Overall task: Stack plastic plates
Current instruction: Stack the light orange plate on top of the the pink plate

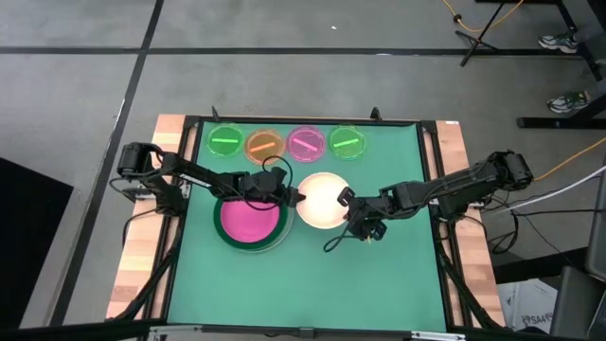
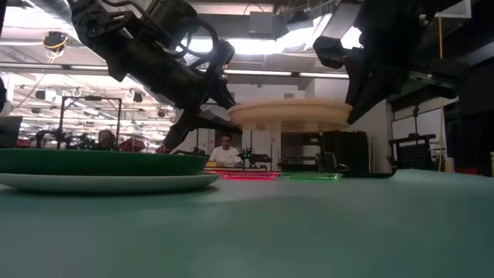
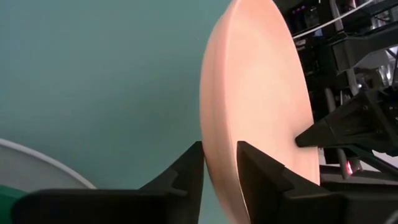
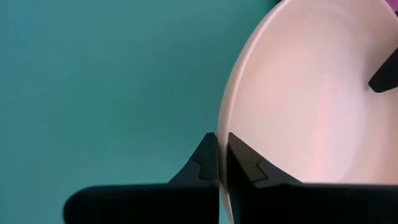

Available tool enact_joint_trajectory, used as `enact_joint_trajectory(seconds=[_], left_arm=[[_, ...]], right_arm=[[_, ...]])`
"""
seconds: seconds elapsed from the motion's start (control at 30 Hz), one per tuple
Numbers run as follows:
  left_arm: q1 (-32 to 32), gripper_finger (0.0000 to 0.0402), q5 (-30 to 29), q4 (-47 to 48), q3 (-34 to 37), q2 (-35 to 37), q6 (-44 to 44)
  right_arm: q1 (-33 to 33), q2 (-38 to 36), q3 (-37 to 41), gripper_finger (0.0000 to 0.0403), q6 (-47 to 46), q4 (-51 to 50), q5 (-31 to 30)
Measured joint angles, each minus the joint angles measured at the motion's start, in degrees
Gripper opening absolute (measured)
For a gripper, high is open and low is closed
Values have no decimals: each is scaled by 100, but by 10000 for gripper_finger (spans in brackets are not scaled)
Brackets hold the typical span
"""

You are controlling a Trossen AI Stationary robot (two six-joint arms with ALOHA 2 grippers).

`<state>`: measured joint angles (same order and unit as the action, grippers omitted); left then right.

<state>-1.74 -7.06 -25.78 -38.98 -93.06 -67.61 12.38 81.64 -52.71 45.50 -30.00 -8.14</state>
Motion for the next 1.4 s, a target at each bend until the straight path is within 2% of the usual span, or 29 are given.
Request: enact_joint_trajectory(seconds=[0.23, 0.47, 0.6, 0.9, 1.2, 1.4], left_arm=[[0, 82, -76, -2, 0, 0, 2], [4, 81, -74, -4, 0, 0, 22], [3, 81, -117, -4, 0, 0, 22], [-163, 81, -129, -49, 4, 0, 24], [-443, 81, 255, -127, 4, 7, 94], [-479, 82, 277, -149, 4, 11, 146]], right_arm=[[0, 1, 0, 7, 0, 17, 25], [-2, 1, 0, 67, -21, 26, 36], [-2, 0, 0, 87, -20, 26, 60], [0, -58, -357, 88, -17, -140, 79], [2, -58, -1119, 88, 0, -883, 66], [-2, -58, -1222, 88, 0, -920, 64]])
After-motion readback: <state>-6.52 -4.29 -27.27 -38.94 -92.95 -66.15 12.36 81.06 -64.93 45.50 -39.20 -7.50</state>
